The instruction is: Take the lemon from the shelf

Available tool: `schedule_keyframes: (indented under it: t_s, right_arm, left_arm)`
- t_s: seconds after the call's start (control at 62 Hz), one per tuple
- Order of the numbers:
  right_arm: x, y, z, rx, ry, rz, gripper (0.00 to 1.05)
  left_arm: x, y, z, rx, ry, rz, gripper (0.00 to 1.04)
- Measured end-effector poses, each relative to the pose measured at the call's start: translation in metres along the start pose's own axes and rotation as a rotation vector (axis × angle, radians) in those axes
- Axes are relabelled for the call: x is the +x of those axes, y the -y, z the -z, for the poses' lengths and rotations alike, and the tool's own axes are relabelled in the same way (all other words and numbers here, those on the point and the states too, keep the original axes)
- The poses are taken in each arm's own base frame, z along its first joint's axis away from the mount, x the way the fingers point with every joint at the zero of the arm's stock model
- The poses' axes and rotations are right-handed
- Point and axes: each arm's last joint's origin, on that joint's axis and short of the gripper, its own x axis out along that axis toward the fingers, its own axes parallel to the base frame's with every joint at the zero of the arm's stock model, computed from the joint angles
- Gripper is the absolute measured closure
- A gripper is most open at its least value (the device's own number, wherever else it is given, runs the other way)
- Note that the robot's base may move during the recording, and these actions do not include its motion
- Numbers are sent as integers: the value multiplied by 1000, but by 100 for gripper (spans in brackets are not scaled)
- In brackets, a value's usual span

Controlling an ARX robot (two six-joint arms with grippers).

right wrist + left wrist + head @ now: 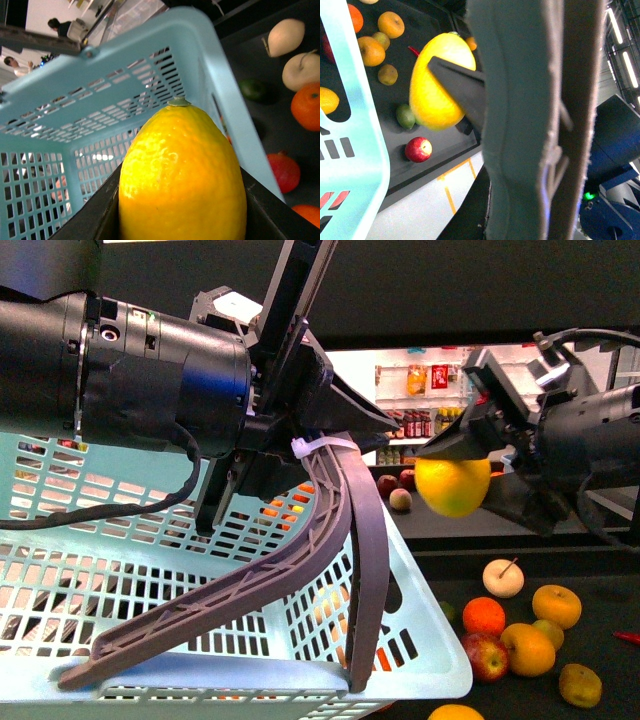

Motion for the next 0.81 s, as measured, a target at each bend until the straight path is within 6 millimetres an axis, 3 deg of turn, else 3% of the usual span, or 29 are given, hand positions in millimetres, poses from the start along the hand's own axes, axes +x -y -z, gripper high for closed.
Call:
schedule_keyframes:
  t_s: [0.371,0.71,0.806]
  right_arm:
    - [20,-10,35,-21,-66,-8,54]
    - [25,-9,41,-26,-65,2,5]
    - [25,-6,42,-22,-68,9,2]
  left_arm:
    - [0,-1,0,1,5,-6,97]
    - [-1,-4,-2,-4,16,-20,97]
    - [-1,-4,-2,-9,17,-21,97]
